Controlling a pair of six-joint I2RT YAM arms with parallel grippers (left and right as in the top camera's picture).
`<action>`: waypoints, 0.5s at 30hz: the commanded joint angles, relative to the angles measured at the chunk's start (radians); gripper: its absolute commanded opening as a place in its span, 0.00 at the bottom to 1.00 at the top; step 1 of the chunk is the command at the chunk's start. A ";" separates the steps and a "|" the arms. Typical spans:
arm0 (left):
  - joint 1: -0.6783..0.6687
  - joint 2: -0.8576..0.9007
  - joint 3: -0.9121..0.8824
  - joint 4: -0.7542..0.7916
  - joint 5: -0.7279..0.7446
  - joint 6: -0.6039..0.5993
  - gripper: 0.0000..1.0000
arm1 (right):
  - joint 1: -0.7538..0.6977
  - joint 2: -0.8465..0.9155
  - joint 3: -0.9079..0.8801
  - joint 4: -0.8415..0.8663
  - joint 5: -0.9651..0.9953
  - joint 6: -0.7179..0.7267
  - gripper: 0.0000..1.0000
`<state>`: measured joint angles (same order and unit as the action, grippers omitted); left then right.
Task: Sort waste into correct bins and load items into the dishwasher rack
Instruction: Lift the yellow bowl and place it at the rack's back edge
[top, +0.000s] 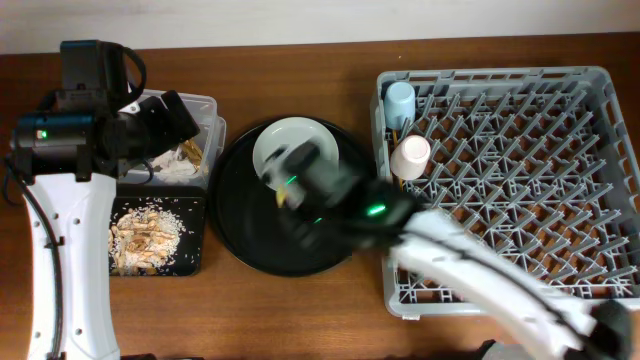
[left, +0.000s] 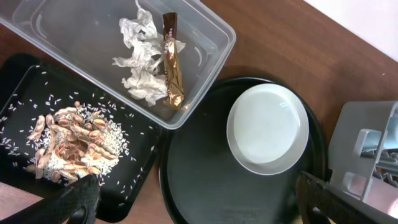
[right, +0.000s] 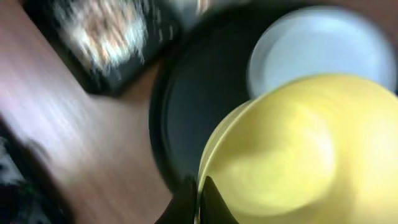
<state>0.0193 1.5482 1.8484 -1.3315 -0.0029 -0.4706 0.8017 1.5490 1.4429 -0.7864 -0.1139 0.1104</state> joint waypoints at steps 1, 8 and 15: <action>0.002 -0.008 0.005 0.002 0.004 0.016 0.99 | -0.296 -0.069 0.011 -0.003 -0.349 -0.105 0.04; 0.002 -0.008 0.005 0.002 0.004 0.016 0.99 | -0.978 0.115 0.011 0.238 -1.344 -0.234 0.04; 0.002 -0.008 0.005 0.002 0.004 0.016 0.99 | -1.126 0.492 0.011 0.766 -1.438 -0.018 0.04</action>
<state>0.0193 1.5482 1.8484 -1.3300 -0.0029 -0.4702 -0.3096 1.9530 1.4429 -0.1429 -1.4807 -0.0143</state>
